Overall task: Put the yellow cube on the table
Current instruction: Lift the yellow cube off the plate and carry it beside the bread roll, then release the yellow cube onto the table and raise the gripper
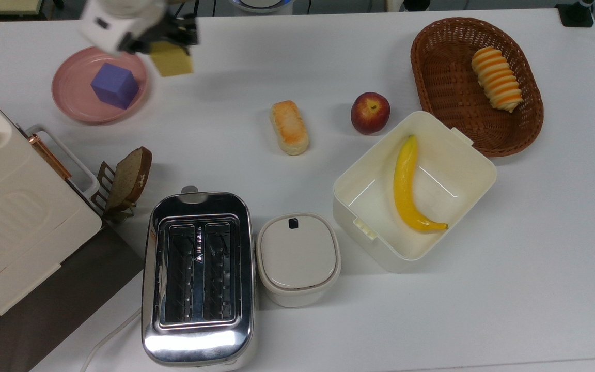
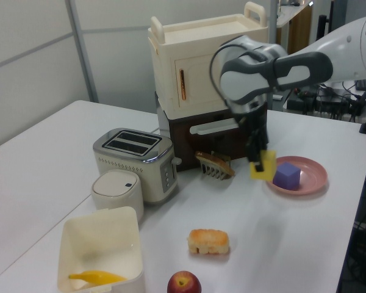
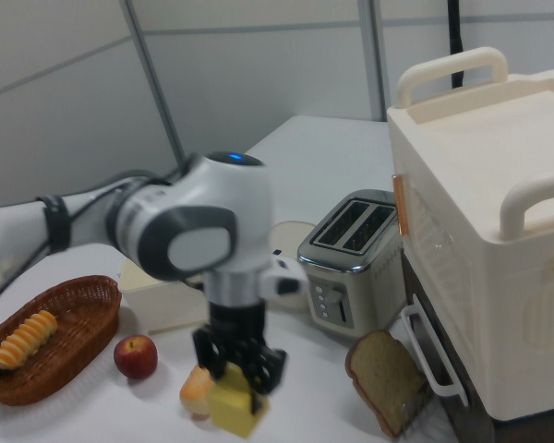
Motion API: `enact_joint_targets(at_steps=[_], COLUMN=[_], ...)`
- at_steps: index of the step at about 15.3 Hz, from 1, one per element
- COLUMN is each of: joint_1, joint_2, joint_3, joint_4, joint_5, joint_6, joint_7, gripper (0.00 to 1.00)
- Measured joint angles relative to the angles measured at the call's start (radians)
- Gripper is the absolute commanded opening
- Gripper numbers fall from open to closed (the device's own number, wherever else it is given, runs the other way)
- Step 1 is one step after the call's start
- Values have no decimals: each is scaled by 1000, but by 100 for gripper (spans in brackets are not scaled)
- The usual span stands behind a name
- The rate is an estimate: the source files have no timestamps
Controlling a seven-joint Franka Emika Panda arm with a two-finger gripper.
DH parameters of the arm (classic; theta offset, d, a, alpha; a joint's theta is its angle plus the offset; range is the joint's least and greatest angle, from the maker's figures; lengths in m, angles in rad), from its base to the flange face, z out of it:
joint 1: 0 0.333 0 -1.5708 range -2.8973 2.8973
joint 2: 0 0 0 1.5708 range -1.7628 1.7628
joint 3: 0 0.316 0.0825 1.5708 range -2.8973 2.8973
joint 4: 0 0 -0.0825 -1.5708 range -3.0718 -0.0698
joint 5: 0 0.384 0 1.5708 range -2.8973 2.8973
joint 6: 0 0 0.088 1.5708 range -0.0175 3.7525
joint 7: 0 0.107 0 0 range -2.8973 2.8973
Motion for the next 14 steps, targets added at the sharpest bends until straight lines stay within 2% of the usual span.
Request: enact_joint_targets(at_steps=[1, 3, 6, 10, 12, 14], joint_1=[43, 110, 108, 108, 108, 108], joint_2=[5, 39, 110, 206, 222, 222], joint_3=[3, 12, 52, 83, 88, 93], joint_4=[-2, -8, -17, -18, -17, -13], joint_5=[0, 0, 0, 0, 0, 0], joint_6=[0, 20, 147, 290, 309, 309], joint_7=[45, 120, 213, 312, 321, 329], gripper=[7, 14, 25, 33, 100, 100])
